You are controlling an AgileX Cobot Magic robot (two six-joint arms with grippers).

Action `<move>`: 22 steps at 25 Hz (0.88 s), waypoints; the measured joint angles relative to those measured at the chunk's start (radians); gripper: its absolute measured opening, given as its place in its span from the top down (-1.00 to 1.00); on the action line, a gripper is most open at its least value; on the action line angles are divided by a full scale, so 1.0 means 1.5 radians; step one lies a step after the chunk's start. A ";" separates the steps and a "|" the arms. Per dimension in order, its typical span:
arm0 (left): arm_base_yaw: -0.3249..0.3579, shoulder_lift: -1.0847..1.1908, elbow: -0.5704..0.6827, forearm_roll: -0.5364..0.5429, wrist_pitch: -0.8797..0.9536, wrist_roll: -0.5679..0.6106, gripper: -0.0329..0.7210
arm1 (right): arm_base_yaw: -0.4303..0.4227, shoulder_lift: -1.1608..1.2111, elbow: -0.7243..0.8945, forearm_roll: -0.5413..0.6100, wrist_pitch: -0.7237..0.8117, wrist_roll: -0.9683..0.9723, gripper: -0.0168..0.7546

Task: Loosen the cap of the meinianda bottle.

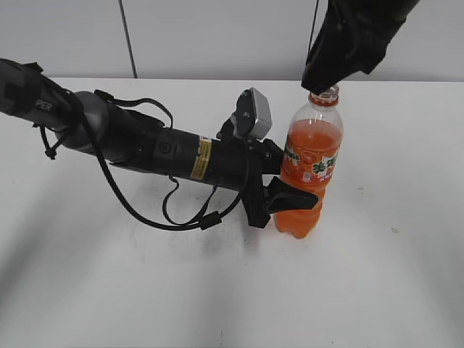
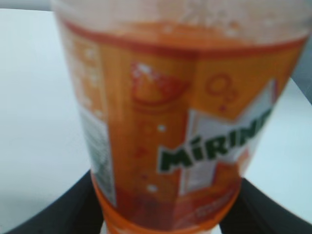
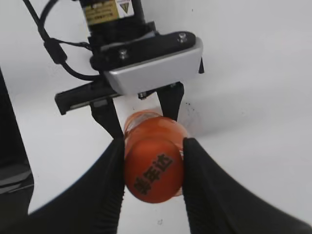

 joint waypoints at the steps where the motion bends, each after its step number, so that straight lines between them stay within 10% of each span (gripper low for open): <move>1: 0.000 0.000 0.000 0.000 0.000 0.000 -0.16 | 0.000 -0.009 0.000 0.006 0.000 0.007 0.26; 8: 0.000 0.000 0.000 0.000 0.001 0.000 -0.16 | -0.011 -0.072 0.000 -0.062 0.001 0.244 0.26; 15: 0.000 0.000 0.000 0.000 0.001 0.000 -0.16 | -0.139 -0.093 0.006 -0.106 -0.001 0.419 0.26; 22: 0.000 0.000 0.000 -0.002 0.002 0.000 -0.16 | -0.229 -0.126 0.200 -0.136 -0.173 0.485 0.26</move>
